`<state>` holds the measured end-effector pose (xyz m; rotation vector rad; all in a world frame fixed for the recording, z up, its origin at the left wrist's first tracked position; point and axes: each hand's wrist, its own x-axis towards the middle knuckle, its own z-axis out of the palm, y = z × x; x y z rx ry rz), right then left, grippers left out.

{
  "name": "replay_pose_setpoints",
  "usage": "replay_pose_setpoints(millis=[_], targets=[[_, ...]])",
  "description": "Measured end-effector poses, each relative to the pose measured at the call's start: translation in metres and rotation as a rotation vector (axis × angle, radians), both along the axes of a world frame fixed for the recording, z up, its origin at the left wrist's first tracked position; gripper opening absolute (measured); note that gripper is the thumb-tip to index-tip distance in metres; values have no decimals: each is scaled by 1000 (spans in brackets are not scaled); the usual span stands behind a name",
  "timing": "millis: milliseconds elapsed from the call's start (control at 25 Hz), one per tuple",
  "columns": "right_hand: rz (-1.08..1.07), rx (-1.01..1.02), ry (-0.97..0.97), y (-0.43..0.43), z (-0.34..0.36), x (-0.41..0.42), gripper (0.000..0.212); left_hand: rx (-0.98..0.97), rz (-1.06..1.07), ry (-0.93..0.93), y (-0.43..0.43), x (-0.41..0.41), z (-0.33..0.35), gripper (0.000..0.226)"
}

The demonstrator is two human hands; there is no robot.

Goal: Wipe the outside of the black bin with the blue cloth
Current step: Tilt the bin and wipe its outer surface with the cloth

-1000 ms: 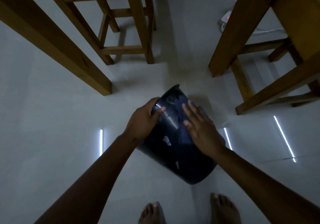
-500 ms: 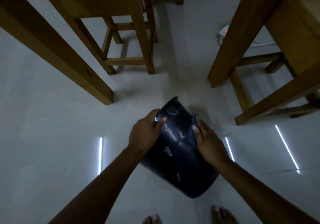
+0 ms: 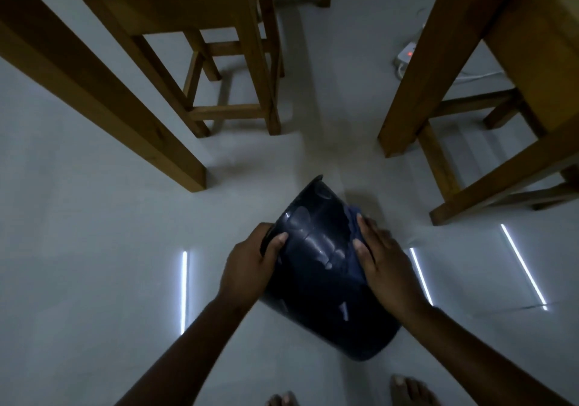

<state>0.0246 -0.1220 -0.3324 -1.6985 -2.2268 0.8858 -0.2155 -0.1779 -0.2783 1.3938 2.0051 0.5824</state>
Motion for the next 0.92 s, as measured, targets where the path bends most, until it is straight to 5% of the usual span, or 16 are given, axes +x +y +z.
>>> replay_pose_setpoints(millis=[200,400,600,800,920], targets=[[396,334,-153,-47,9,-29,61,110,-76,73,36,11,5,22],[-55,-5,-23,8,-2,0,58,47,-51,61,31,12,3,16],[400,256,-199,-66,12,-28,64,77,-73,71,32,7,-3,25],[23,49,-25,5,8,-20,67,36,-62,69,37,13,4,23],[138,202,-209,-44,7,-22,60,31,-63,111,43,19,1,29]])
